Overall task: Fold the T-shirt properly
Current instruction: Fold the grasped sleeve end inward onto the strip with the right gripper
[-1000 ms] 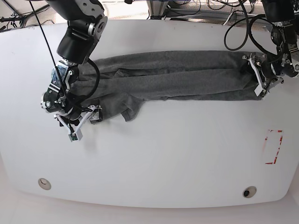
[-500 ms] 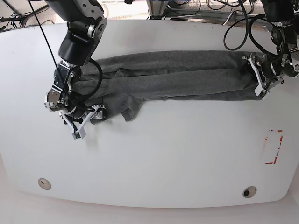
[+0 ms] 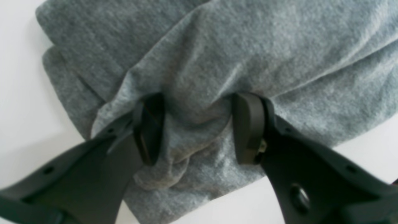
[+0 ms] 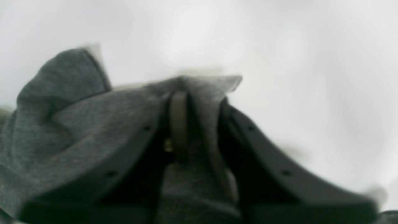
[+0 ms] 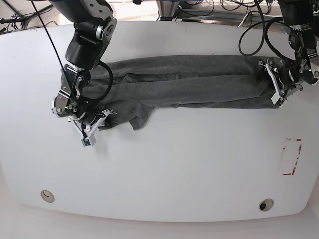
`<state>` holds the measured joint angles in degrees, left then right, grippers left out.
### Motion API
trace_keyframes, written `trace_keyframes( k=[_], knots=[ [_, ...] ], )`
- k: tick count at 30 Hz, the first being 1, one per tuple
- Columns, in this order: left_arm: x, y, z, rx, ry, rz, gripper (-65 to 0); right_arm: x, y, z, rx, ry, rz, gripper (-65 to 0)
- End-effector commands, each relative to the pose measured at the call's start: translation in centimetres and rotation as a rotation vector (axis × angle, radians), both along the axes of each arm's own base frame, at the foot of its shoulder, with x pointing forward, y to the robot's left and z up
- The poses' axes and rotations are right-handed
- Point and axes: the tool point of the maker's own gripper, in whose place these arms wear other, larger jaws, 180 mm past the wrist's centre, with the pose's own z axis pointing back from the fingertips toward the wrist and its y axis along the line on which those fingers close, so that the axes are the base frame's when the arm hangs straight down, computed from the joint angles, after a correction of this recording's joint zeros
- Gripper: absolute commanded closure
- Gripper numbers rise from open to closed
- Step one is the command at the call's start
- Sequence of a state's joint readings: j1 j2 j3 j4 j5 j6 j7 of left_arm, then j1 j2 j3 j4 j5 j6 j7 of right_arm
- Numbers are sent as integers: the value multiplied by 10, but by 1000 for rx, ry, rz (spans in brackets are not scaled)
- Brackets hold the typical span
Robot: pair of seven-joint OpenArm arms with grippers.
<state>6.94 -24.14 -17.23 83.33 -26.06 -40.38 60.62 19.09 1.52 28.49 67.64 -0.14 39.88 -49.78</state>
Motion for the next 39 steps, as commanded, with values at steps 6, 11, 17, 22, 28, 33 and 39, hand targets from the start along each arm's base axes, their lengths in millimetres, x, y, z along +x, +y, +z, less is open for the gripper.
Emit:
trace_keyframes(
  k=[6,11,17,22,28,33,39],
  knots=[
    [-19,10,-13,59,94,2,-321,15,-3,45,57,-162,-27,-13],
    [-22,10,-14,59,100,2,-321,6,-1,70,86,-222,-19,-14],
    [-23,10,-15,60,104,2,-321,-15,8,87,143,-249,10,-14],
    [-26,12,-19,92,124,-17,-321,-38,21,98,240,-263,50,-14],
    [-32,11,-27,157,164,-66,-321,-67,35,97,389,-247,77,-14],
    [-33,7,-29,158,170,-80,-321,-89,41,92,474,-223,94,-14],
    [-33,5,-29,155,169,-80,-321,-113,49,83,527,-171,120,-14]
  ],
)
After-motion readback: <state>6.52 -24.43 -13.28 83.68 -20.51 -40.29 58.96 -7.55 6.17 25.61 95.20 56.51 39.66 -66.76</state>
